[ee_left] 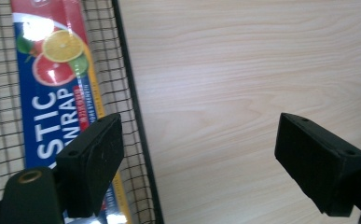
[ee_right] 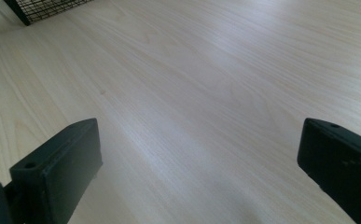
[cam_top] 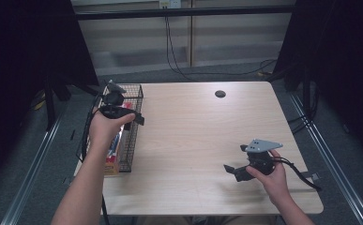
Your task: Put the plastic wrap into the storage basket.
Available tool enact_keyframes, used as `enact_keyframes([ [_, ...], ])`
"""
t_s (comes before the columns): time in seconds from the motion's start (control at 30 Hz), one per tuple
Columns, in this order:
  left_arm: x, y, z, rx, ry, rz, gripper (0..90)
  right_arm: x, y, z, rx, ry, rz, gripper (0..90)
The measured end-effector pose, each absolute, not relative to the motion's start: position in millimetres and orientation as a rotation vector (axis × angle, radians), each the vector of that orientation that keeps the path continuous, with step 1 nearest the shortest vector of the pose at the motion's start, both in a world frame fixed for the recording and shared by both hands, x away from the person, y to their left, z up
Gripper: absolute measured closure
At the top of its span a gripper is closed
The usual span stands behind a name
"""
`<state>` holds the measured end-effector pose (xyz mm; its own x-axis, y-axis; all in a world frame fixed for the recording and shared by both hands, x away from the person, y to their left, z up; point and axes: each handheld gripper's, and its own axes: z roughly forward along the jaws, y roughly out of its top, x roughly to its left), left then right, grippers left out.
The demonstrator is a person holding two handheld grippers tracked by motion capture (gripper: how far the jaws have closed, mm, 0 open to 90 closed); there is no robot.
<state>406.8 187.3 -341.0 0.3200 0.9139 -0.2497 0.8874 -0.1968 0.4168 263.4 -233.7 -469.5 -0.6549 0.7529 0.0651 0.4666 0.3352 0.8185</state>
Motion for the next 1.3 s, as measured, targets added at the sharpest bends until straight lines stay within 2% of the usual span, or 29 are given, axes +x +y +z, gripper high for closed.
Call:
enact_keyframes([
  [1.3, 366.0, 105.1, -374.6, 2.189, 1.252, -0.023, 15.8, 263.3, -230.2, -470.5, 1.054, 2.328, 1.228, 0.0],
])
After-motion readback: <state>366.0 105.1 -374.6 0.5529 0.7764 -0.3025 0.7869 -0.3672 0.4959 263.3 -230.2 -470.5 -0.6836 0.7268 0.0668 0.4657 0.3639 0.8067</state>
